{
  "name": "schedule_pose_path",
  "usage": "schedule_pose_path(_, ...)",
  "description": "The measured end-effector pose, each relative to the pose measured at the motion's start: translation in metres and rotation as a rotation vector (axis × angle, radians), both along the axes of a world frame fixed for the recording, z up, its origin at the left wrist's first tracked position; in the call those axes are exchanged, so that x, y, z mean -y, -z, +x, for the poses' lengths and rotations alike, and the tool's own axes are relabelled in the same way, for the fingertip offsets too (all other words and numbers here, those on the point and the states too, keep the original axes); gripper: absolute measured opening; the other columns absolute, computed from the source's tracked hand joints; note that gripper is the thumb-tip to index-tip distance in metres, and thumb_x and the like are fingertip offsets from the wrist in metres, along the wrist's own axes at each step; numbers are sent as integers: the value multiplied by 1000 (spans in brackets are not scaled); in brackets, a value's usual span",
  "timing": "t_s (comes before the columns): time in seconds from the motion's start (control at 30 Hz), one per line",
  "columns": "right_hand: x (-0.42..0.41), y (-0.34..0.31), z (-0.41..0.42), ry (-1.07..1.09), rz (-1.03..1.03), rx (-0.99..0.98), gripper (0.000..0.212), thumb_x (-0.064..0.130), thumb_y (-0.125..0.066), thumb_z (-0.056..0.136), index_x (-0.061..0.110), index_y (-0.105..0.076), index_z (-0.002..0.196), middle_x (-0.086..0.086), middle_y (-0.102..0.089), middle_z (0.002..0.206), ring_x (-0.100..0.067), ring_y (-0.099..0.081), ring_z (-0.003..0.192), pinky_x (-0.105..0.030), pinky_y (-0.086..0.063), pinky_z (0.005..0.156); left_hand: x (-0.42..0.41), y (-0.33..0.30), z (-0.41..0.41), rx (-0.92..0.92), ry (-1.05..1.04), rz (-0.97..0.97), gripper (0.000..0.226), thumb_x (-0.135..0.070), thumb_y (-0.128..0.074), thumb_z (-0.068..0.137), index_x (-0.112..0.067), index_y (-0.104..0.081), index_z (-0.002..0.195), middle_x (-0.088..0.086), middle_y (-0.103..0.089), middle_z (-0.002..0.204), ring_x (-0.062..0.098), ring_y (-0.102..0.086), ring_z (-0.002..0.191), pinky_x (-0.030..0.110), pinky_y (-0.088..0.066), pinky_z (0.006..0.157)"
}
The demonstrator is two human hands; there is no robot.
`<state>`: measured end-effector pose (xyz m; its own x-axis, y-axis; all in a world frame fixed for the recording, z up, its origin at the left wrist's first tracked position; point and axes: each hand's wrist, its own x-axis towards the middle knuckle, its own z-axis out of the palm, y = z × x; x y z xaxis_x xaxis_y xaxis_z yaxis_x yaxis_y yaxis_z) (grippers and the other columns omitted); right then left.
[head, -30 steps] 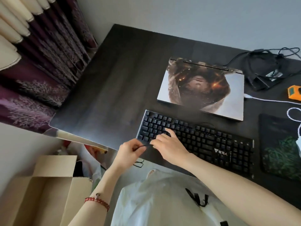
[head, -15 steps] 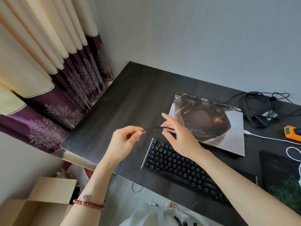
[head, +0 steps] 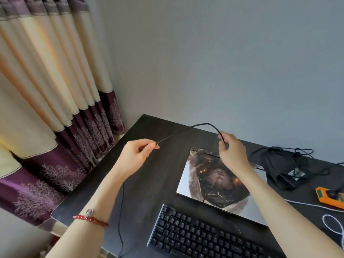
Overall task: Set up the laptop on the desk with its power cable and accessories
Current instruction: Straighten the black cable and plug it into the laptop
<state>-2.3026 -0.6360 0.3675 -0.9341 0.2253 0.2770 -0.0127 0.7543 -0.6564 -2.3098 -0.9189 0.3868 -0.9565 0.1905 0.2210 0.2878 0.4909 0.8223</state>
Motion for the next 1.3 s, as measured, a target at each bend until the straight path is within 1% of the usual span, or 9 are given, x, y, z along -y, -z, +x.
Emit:
schedule_pose_path(0.13,32,-37,-10,-269,129,-278,61,14,-56,88,14,-27,142,-5,-47,138,-19,-42,126,-41,-27,109,-40,-52,-25,-170,145,-106,19,-18,-54,92,-18,-73,88,-18,-53,56,3,-43,47,10,-32,50)
schedule_pose_path(0.27,33,-79,-22,-294,373,-545,21,14,-55,86,8,-65,103,-5,-72,90,-28,-65,80,-35,-47,72,-63,-88,-43,-282,220,-123,16,-21,-57,90,-16,-72,88,-18,-51,52,1,-41,46,8,-32,48)
schedule_pose_path(0.37,8,-83,-31,-96,267,-517,15,11,-54,89,10,-69,89,-4,-73,82,-23,-62,64,-28,-44,58,-59,-82,-55,-167,198,-36,15,-24,-59,89,-18,-72,86,-16,-49,47,-1,-41,42,7,-32,45)
schedule_pose_path(0.53,-60,-52,-36,396,-73,-310,26,14,-39,95,15,-65,95,-9,-69,91,-20,-47,71,-29,-32,61,-25,-45,-65,-100,90,-229,17,-18,-55,92,-18,-71,87,-12,-55,59,-1,-51,51,13,-39,56)
schedule_pose_path(0.63,-65,-30,-32,46,-89,-18,27,9,-43,93,17,-69,91,-6,-71,92,-19,-57,75,-33,-45,70,-27,-38,-75,-179,-121,-299,16,-19,-59,89,-13,-72,95,5,-54,86,20,-55,80,31,-44,76)
schedule_pose_path(0.77,-43,-13,-25,-353,-154,355,25,28,-44,96,29,-69,93,7,-71,87,-4,-65,83,-24,-46,82,-52,-59,-82,-357,-281,-246,19,-21,-58,90,-13,-71,100,5,-55,76,27,-55,73,32,-42,65)
schedule_pose_path(1.1,-36,-63,-60,-372,-565,30,30,19,-40,97,18,-70,97,-1,-71,100,-15,-68,86,-21,-50,83,-93,-167,-124,-99,47,465,26,-25,-51,93,-18,-68,76,3,-70,76,16,-68,78,27,-55,77)
schedule_pose_path(1.2,-34,-78,-77,-309,-540,-58,27,14,-44,96,15,-62,116,-1,-70,95,-15,-65,91,-28,-48,90,-105,-196,-134,-127,121,502,16,-9,-58,88,-13,-67,75,5,-68,74,12,-67,68,24,-55,72)
schedule_pose_path(1.3,-33,-92,-96,-201,-456,-168,40,14,-52,92,16,-45,132,-2,-55,128,-12,-53,110,-28,-41,96,-109,-200,-135,-129,229,410,18,1,-53,90,-12,-64,86,7,-67,77,10,-68,63,22,-56,69)
